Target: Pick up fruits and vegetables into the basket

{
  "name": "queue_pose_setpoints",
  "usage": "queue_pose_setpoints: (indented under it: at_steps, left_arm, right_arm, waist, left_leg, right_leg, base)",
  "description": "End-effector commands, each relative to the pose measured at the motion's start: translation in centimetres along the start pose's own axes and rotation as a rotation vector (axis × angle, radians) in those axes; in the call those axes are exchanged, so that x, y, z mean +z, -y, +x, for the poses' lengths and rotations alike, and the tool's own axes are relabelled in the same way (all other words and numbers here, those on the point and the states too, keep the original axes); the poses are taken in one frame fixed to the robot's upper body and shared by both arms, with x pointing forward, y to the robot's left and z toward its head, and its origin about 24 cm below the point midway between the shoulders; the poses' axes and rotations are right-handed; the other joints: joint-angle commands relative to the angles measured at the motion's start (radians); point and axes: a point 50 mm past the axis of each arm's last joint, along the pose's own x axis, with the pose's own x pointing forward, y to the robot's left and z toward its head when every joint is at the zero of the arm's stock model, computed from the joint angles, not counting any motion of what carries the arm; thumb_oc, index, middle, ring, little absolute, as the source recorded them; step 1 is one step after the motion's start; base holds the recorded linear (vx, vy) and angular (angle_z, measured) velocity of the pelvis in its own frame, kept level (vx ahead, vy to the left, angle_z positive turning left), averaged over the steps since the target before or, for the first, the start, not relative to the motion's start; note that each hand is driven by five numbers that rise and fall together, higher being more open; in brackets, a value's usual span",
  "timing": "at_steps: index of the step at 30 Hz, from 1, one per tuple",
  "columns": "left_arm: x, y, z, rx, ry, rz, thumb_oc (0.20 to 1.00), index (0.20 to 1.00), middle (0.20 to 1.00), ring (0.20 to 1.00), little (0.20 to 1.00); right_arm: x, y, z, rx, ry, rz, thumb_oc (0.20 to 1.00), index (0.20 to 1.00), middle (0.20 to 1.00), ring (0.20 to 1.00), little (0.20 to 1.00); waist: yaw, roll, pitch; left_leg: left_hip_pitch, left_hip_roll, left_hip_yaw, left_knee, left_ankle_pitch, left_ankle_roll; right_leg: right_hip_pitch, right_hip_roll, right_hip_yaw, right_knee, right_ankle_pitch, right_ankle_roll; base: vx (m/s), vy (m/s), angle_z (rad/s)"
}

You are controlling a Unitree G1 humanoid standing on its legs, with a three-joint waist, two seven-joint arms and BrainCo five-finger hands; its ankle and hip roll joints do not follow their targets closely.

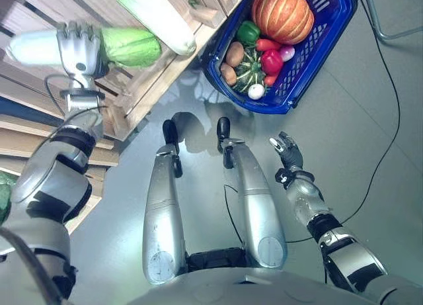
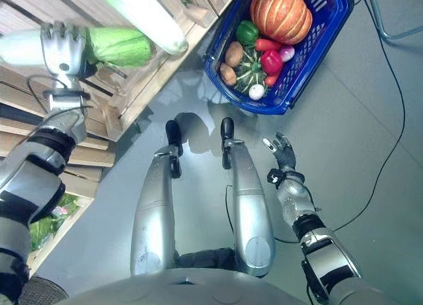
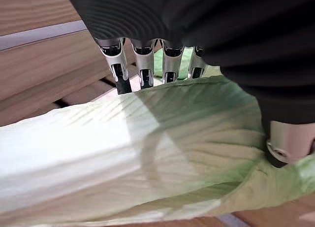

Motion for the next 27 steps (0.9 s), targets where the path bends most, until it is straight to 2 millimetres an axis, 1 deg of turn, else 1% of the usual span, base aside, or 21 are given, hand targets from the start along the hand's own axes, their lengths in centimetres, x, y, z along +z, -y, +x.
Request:
queue_pose_setpoints:
  at_steps: [1, 3, 4, 5, 9, 11, 12, 13, 15, 16, 17, 18, 20, 21, 23, 25, 26, 27]
  left_arm:
    - [-1.5, -0.8, -0.2, 0.153, -0.137, -0.15, 0.2, 0.2, 0.2, 0.2, 0.2]
    - [-1.3, -0.7, -1.1, 0.188, -0.157, -0.253, 0.2, 0.2, 0.2, 0.2, 0.2]
    - [-1.1, -0.8, -2.0, 0.235, -0.153, -0.335, 0.2, 0.2, 0.2, 0.2, 0.2]
    - [-1.2, -0.8, -2.0, 0.236, -0.157, -0.341, 0.2, 0.2, 0.2, 0.2, 0.2]
    - [-0.4, -1.2, -4.2, 0.291, -0.218, -0.62, 0.2, 0.2, 0.2, 0.2, 0.2]
    - [0.0, -1.8, -5.0, 0.328, -0.208, -0.748, 0.2, 0.2, 0.2, 0.2, 0.2]
    - [0.4, -2.1, -5.5, 0.324, -0.223, -0.861, 0.2, 0.2, 0.2, 0.2, 0.2]
    - [0.9, -2.8, -6.4, 0.354, -0.221, -1.004, 0.2, 0.2, 0.2, 0.2, 0.2]
    - [1.2, -3.3, -6.8, 0.355, -0.216, -1.074, 0.2, 0.2, 0.2, 0.2, 0.2]
    - [2.0, -4.5, -7.8, 0.348, -0.221, -1.315, 0.2, 0.2, 0.2, 0.2, 0.2]
    - [2.2, -4.7, -8.1, 0.332, -0.227, -1.388, 0.2, 0.2, 0.2, 0.2, 0.2]
    - [2.2, -5.0, -8.3, 0.315, -0.235, -1.512, 0.2, 0.2, 0.2, 0.2, 0.2]
    - [3.3, -5.9, -9.7, 0.225, -0.208, -1.79, 0.2, 0.2, 0.2, 0.2, 0.2]
    - [3.6, -6.1, -10.2, 0.174, -0.204, -1.926, 0.2, 0.2, 0.2, 0.2, 0.2]
    - [4.2, -6.1, -11.6, 0.081, -0.215, -2.133, 0.2, 0.2, 0.2, 0.2, 0.2]
    - [4.9, -6.1, -12.9, -0.014, -0.202, -2.275, 0.2, 0.2, 0.2, 0.2, 0.2]
    - [5.0, -6.1, -13.1, -0.034, -0.192, -2.296, 0.2, 0.2, 0.2, 0.2, 0.2]
    - [5.4, -6.2, -13.7, -0.081, -0.174, -2.348, 0.2, 0.2, 0.2, 0.2, 0.2]
  right_arm:
    - [-0.6, 1.6, -1.5, -0.047, 0.031, 0.015, 1.0, 1.0, 1.0, 1.0, 1.0]
    - [-0.8, 2.0, -1.8, -0.062, 0.035, 0.019, 1.0, 1.0, 1.0, 1.0, 1.0]
    - [-1.1, 2.3, -2.2, -0.071, 0.034, 0.021, 1.0, 1.0, 1.0, 1.0, 1.0]
    - [-1.0, 2.3, -2.2, -0.07, 0.037, 0.022, 1.0, 1.0, 1.0, 1.0, 1.0]
    - [-1.3, 2.4, -2.5, -0.089, 0.037, 0.033, 1.0, 1.0, 1.0, 1.0, 1.0]
    - [-1.4, 2.3, -2.7, -0.093, 0.038, 0.042, 1.0, 1.0, 1.0, 1.0, 1.0]
    - [-1.4, 2.2, -2.8, -0.091, 0.041, 0.048, 1.0, 1.0, 1.0, 1.0, 1.0]
    - [-1.4, 1.9, -3.0, -0.083, 0.053, 0.046, 1.0, 1.0, 1.0, 1.0, 1.0]
    - [-1.4, 1.7, -3.1, -0.08, 0.058, 0.043, 1.0, 1.0, 1.0, 1.0, 1.0]
    - [-1.3, 1.4, -3.4, -0.072, 0.078, 0.032, 1.0, 1.0, 1.0, 1.0, 1.0]
    - [-1.2, 1.4, -3.5, -0.068, 0.082, 0.029, 1.0, 1.0, 1.0, 1.0, 1.0]
    - [-1.1, 1.3, -3.6, -0.064, 0.089, 0.032, 1.0, 1.0, 1.0, 1.0, 1.0]
    - [-0.7, 0.7, -3.9, -0.047, 0.111, 0.033, 1.0, 1.0, 1.0, 1.0, 1.0]
    - [-0.3, 0.5, -4.0, -0.029, 0.13, 0.03, 1.0, 1.0, 1.0, 1.0, 1.0]
    - [0.2, -0.1, -4.4, 0.009, 0.159, 0.018, 1.0, 1.0, 1.0, 1.0, 1.0]
    - [0.7, -0.8, -4.9, 0.053, 0.19, -0.002, 1.0, 1.0, 1.0, 1.0, 1.0]
    - [0.8, -0.9, -5.0, 0.062, 0.198, -0.005, 1.0, 1.0, 1.0, 1.0, 1.0]
    - [1.2, -0.9, -5.3, 0.093, 0.218, 0.005, 1.0, 1.0, 1.0, 1.0, 1.0]
  waist:
    - [0.027, 0.017, -0.052]
    - [0.036, 0.025, -0.052]
    - [0.046, 0.031, -0.052]
    - [0.046, 0.032, -0.052]
    - [0.071, 0.04, -0.052]
    - [0.082, 0.041, -0.052]
    - [0.089, 0.043, -0.052]
    - [0.097, 0.044, -0.052]
    - [0.101, 0.045, -0.054]
    - [0.11, 0.047, -0.077]
    - [0.112, 0.048, -0.089]
    - [0.112, 0.049, -0.097]
    - [0.118, 0.052, -0.136]
    - [0.12, 0.054, -0.15]
    - [0.123, 0.055, -0.186]
    - [0.125, 0.055, -0.226]
    - [0.125, 0.055, -0.232]
    - [0.125, 0.054, -0.251]
  left_leg:
    - [0.034, -0.059, 0.09, -0.047, -0.019, 0.069]
    - [0.059, -0.062, 0.083, -0.062, -0.014, 0.064]
    - [0.097, -0.066, 0.075, -0.082, -0.012, 0.061]
    - [0.097, -0.066, 0.073, -0.086, -0.007, 0.06]
    - [0.191, -0.074, 0.053, -0.139, 0.009, 0.058]
    - [0.25, -0.081, 0.033, -0.179, 0.019, 0.058]
    - [0.283, -0.087, 0.022, -0.199, 0.023, 0.054]
    - [0.335, -0.093, 0.003, -0.237, 0.033, 0.055]
    - [0.364, -0.097, -0.005, -0.255, 0.037, 0.054]
    - [0.413, -0.102, -0.025, -0.3, 0.047, 0.055]
    - [0.427, -0.103, -0.031, -0.314, 0.049, 0.055]
    - [0.444, -0.104, -0.036, -0.33, 0.052, 0.055]
    - [0.505, -0.103, -0.054, -0.395, 0.067, 0.057]
    - [0.529, -0.103, -0.063, -0.423, 0.075, 0.059]
    - [0.581, -0.102, -0.079, -0.479, 0.09, 0.062]
    - [0.635, -0.098, -0.09, -0.534, 0.102, 0.065]
    - [0.645, -0.097, -0.091, -0.543, 0.105, 0.065]
    - [0.661, -0.097, -0.099, -0.559, 0.11, 0.066]
  right_leg:
    - [0.097, 0.057, 0.004, -0.146, 0.074, 0.039]
    - [0.13, 0.054, 0.002, -0.163, 0.075, 0.041]
    - [0.174, 0.052, 0.004, -0.186, 0.07, 0.042]
    - [0.175, 0.052, 0.003, -0.19, 0.073, 0.042]
    - [0.284, 0.045, 0.002, -0.252, 0.073, 0.04]
    - [0.346, 0.043, 0.0, -0.295, 0.079, 0.039]
    - [0.384, 0.042, -0.002, -0.321, 0.082, 0.039]
    - [0.439, 0.039, -0.007, -0.359, 0.09, 0.039]
    - [0.471, 0.037, -0.01, -0.383, 0.095, 0.038]
    - [0.527, 0.032, -0.02, -0.431, 0.104, 0.037]
    - [0.543, 0.03, -0.024, -0.445, 0.107, 0.038]
    - [0.56, 0.029, -0.028, -0.46, 0.11, 0.038]
    - [0.616, 0.025, -0.034, -0.514, 0.128, 0.041]
    - [0.639, 0.023, -0.036, -0.537, 0.136, 0.043]
    - [0.688, 0.02, -0.041, -0.585, 0.153, 0.048]
    - [0.737, 0.017, -0.044, -0.631, 0.166, 0.052]
    - [0.746, 0.017, -0.044, -0.638, 0.169, 0.053]
    - [0.761, 0.017, -0.044, -0.651, 0.175, 0.055]
  base:
    - [0.02, -0.031, 0.12]
    - [0.03, -0.029, 0.07]
    - [0.04, -0.029, 0.02]
    - [0.05, -0.034, 0.0]
    - [0.06, -0.019, 0.06]
    - [0.09, -0.019, 0.04]
    - [0.12, -0.014, 0.07]
    - [0.1, -0.007, 0.07]
    - [0.1, -0.002, 0.09]
    - [0.14, 0.0, 0.12]
    - [0.14, 0.004, 0.11]
    - [0.11, 0.008, 0.15]
    - [0.14, 0.008, 0.21]
    - [0.14, 0.004, 0.16]
    - [0.13, 0.003, 0.08]
    - [0.14, 0.003, 0.06]
    - [0.14, 0.005, 0.04]
    - [0.13, 0.007, -0.03]
